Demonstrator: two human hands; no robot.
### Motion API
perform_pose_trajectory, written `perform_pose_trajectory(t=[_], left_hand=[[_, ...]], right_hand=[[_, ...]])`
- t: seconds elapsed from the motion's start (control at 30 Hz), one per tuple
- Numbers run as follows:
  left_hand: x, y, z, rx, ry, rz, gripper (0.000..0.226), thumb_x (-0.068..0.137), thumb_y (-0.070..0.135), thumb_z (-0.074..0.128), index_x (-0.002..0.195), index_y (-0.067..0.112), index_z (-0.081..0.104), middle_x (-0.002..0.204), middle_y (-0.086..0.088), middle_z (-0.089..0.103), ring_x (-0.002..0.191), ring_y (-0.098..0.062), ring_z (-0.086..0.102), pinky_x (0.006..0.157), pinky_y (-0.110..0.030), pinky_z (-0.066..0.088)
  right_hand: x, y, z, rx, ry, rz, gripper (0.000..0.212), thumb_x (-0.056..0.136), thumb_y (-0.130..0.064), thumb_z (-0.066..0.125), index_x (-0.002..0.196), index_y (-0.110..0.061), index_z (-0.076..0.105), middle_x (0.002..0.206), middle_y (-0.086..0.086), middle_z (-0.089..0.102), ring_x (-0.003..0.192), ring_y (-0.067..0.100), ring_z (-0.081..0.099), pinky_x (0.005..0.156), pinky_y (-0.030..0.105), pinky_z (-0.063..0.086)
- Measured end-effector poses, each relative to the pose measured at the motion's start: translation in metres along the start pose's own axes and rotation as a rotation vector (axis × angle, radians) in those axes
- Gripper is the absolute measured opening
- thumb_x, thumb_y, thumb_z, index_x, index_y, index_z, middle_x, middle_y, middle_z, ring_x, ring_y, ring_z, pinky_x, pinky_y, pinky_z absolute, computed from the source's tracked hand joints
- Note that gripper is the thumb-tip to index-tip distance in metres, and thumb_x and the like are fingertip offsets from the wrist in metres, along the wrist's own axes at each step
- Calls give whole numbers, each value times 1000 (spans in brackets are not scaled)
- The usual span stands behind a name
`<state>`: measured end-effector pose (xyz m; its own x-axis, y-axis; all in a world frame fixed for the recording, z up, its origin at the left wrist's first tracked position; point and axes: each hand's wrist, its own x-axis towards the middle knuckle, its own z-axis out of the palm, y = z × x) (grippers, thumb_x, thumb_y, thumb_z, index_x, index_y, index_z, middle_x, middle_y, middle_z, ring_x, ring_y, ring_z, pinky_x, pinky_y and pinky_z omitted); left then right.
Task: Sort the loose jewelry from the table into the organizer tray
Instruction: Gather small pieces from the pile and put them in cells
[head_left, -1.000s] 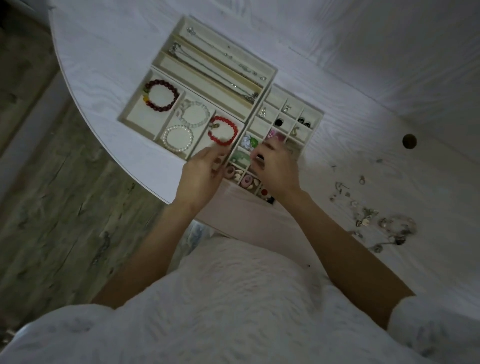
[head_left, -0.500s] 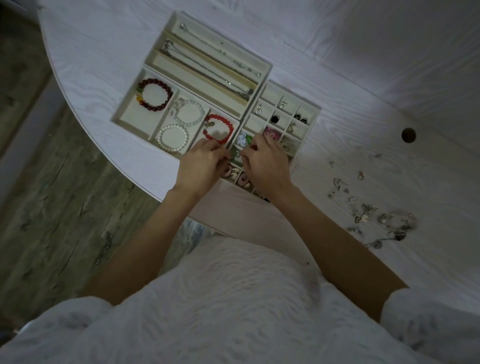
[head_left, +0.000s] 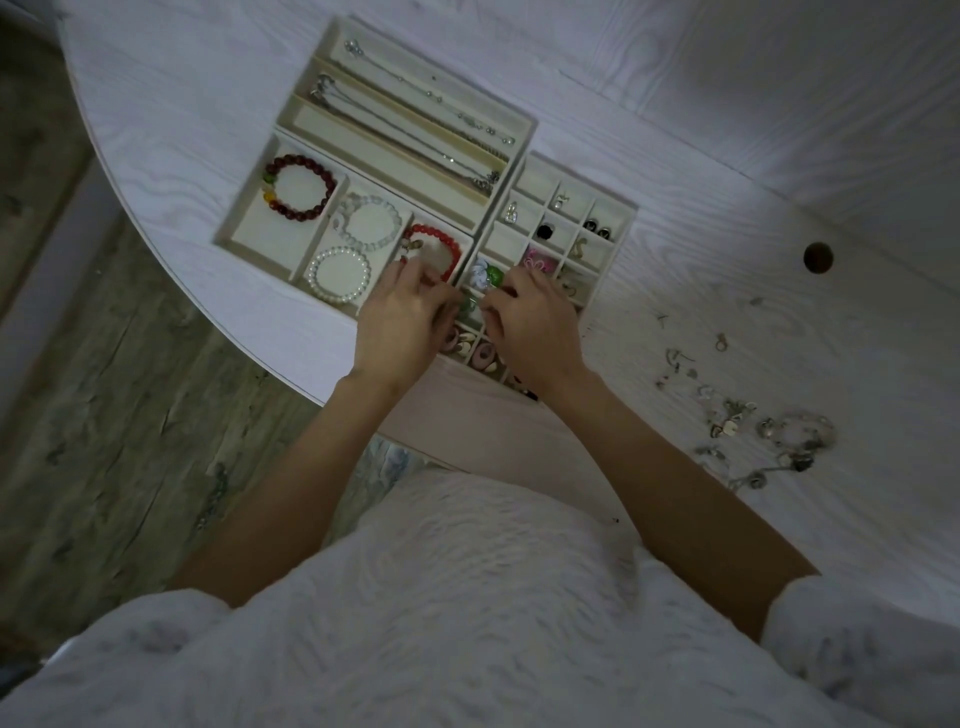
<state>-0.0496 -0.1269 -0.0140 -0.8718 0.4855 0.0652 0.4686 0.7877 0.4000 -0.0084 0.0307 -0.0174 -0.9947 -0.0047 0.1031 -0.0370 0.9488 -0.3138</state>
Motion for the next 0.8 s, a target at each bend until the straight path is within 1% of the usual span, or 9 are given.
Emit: perform_pose_trajectory(t=[0.1,0.17,0.3,0.43,0.53,0.63,0.7,0.73,0.8], left_hand=[[-1,1,5,81,-51,50,29,88,28,49,88,14,75,95,-10,58,90,-31,52,68,-40,48],[-3,-1,7,92,-71,57,34,89,31,45,90,15,75,97,-9,58,92,-30,50,71,-41,46],[-8,-3,6,65,-48,64,25,87,26,53,93,15,74,99,-8,58,91,-29,50,73,-40,43],[-9,-5,6,58,0,77,17,85,20,62,96,16,73,100,-8,59,90,-27,50,72,-37,41],[-9,-5,8,90,-16,95,22,87,24,55,97,15,73,100,-8,59,90,-29,50,72,-39,43],[-9,-3,8,64,-16,87,26,87,26,51,96,14,72,101,-9,59,90,-28,50,71,-39,45],[-9,2,7,47,-14,85,26,86,28,52,95,14,71,102,-10,61,91,-28,52,70,-38,46],[-11,7,7,36,-15,87,25,85,29,53,95,14,70,101,-10,62,91,-29,53,70,-37,45],[-14,24,10,3,-13,96,25,82,31,57,95,12,68,94,-8,64,87,-29,56,68,-35,43]], right_hand=[[0,-1,-3,-14,-49,-44,14,80,-12,63,68,-6,69,70,10,55,68,26,51,62,31,39],[-1,0,-2,-36,-73,-87,18,81,-13,61,66,-7,70,71,9,54,70,26,51,64,32,37],[-3,3,-2,-85,-67,-107,23,85,-16,56,69,-9,70,74,9,55,73,26,50,67,33,35],[-3,1,0,-121,-27,-130,20,84,-12,59,66,-7,66,74,9,55,71,26,51,67,33,36],[-4,0,3,-138,-36,-109,17,83,-11,60,68,-7,66,77,10,57,73,27,53,67,34,39],[-6,2,0,17,-121,-41,13,85,-14,59,82,-5,68,82,12,55,76,26,52,63,34,43],[-6,5,-12,163,-207,28,15,87,-15,58,92,-6,68,89,12,53,78,22,50,63,29,38],[-9,8,-19,218,-225,52,16,89,-15,57,95,-7,68,92,10,53,81,20,49,65,27,35],[-21,18,-38,278,-184,84,17,91,-16,54,98,-10,68,97,7,55,86,16,49,68,24,34]])
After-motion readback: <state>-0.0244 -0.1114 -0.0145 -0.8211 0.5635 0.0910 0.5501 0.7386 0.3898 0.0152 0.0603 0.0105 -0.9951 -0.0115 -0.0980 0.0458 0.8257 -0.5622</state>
